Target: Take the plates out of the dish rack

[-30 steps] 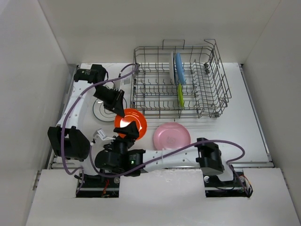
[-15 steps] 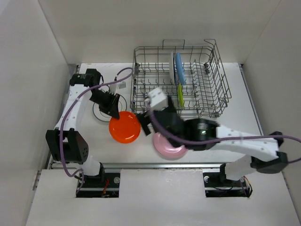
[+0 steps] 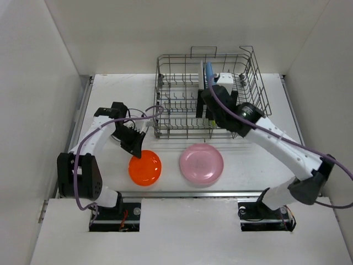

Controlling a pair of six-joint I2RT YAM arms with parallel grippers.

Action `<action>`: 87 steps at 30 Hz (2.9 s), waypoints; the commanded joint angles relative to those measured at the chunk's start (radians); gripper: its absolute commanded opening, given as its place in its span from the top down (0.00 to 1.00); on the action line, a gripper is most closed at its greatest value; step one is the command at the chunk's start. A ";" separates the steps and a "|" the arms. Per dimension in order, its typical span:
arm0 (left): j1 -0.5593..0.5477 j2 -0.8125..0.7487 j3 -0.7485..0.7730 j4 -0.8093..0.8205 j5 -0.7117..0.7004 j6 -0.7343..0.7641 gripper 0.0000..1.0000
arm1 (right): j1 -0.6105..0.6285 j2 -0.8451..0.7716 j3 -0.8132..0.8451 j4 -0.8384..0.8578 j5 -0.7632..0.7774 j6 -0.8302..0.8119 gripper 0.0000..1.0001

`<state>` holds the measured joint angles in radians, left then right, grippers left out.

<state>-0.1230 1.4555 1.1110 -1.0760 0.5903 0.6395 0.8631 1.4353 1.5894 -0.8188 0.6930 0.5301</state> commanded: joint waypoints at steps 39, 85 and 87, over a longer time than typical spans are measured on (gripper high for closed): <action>-0.001 0.074 0.075 0.111 -0.158 -0.074 0.54 | -0.262 0.343 0.342 -0.048 -0.006 -0.153 1.00; 0.594 -0.417 -0.122 0.225 -0.363 -0.268 0.31 | 0.663 0.801 0.425 -0.020 0.181 -0.226 0.93; 0.594 -0.426 -0.141 0.234 -0.377 -0.268 0.29 | 0.663 0.843 0.434 -0.031 0.181 -0.226 0.81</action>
<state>0.4667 1.0542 0.9924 -0.8532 0.2390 0.3683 1.5238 2.2505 1.9686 -0.8345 0.7994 0.2893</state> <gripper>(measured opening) 0.704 0.188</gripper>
